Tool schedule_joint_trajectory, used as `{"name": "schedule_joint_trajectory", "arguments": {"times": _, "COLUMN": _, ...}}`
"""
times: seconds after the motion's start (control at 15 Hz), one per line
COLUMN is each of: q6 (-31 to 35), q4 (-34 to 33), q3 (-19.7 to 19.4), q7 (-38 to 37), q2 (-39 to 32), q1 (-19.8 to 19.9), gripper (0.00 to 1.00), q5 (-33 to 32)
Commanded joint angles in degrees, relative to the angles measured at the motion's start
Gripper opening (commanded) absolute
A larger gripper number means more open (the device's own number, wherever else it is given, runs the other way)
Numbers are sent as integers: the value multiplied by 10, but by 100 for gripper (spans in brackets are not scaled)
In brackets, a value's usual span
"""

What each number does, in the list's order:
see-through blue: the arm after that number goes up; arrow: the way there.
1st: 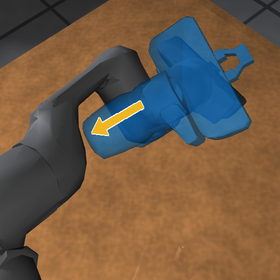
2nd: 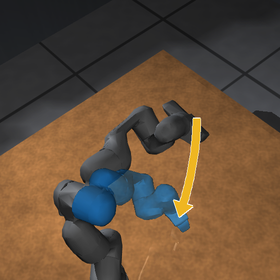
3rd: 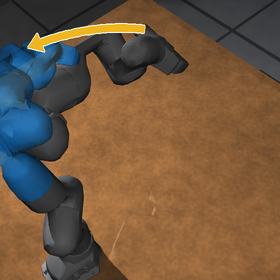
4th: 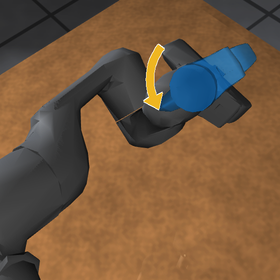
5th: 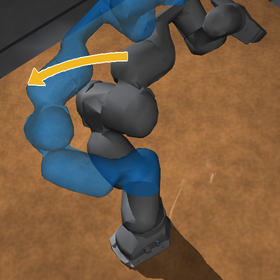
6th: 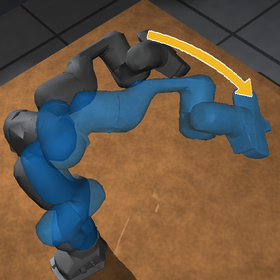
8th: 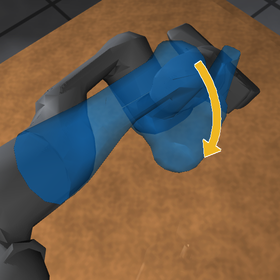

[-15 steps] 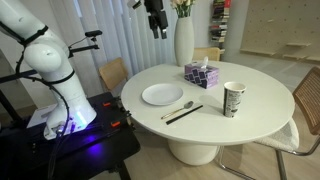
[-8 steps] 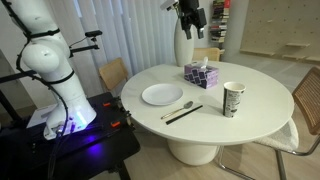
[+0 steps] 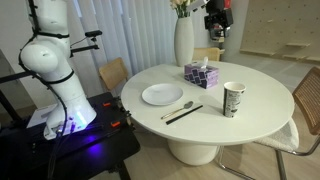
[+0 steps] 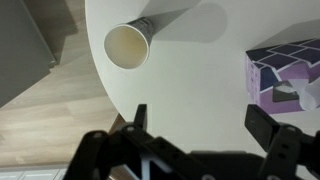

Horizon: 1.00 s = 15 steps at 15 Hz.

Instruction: Move the cup to the left

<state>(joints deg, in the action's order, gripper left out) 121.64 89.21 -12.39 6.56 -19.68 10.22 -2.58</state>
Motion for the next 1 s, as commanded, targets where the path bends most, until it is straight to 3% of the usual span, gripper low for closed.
{"name": "schedule_joint_trajectory", "arguments": {"times": 0.0, "q6": -64, "q4": -139, "q3": 11, "q7": 1, "q2": -104, "q1": 36, "gripper": 100, "q5": 20}}
{"name": "schedule_joint_trajectory", "arguments": {"times": 0.47, "q6": -162, "q4": -302, "q3": 22, "q7": -2, "q2": -223, "q1": 86, "gripper": 100, "q5": 22}}
{"name": "schedule_joint_trajectory", "arguments": {"times": 0.93, "q6": -216, "q4": -358, "q3": 39, "q7": -7, "q2": -270, "q1": 102, "gripper": 100, "q5": 37}}
